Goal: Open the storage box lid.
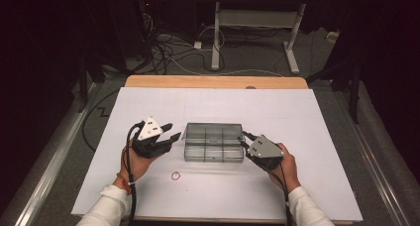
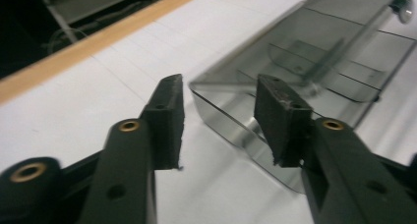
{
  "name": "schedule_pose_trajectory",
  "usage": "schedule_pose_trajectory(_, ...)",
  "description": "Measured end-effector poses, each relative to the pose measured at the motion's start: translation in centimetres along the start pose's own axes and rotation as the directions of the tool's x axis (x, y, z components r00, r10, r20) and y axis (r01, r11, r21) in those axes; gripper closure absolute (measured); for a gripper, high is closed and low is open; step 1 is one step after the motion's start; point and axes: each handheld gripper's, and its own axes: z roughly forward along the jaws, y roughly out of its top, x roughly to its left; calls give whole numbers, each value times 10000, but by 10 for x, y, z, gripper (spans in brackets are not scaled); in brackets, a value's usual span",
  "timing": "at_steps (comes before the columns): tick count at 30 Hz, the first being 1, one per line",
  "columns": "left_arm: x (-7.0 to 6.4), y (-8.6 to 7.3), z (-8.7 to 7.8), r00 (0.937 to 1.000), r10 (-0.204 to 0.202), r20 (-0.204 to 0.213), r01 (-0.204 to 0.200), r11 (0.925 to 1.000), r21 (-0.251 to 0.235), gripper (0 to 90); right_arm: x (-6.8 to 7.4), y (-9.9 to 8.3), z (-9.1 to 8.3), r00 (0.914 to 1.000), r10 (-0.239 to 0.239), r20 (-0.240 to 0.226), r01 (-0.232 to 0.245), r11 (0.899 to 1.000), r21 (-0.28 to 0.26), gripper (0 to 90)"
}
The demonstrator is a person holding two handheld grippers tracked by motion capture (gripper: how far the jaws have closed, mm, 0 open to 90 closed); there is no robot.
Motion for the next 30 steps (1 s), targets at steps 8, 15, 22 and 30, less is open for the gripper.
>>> schedule_pose_trajectory(8,-5,17,8,9957,889,245,-880,9955,-346,592,-5,4,1,10000,34,-40,-33,10000,32,753)
schedule_pose_trajectory(15,-3,23,17,9931,1057,510,-1047,9943,-221,706,-10,6,4,9999,-60,-149,60,10000,50,763)
schedule_pose_trajectory(22,-2,35,19,9912,1189,577,-1180,9928,-189,733,-19,12,6,9993,5,-361,-4,10000,36,766)
schedule_pose_trajectory(30,8,37,15,9952,892,397,-884,9959,-205,708,-25,13,8,9984,351,-445,-352,9994,-10,774)
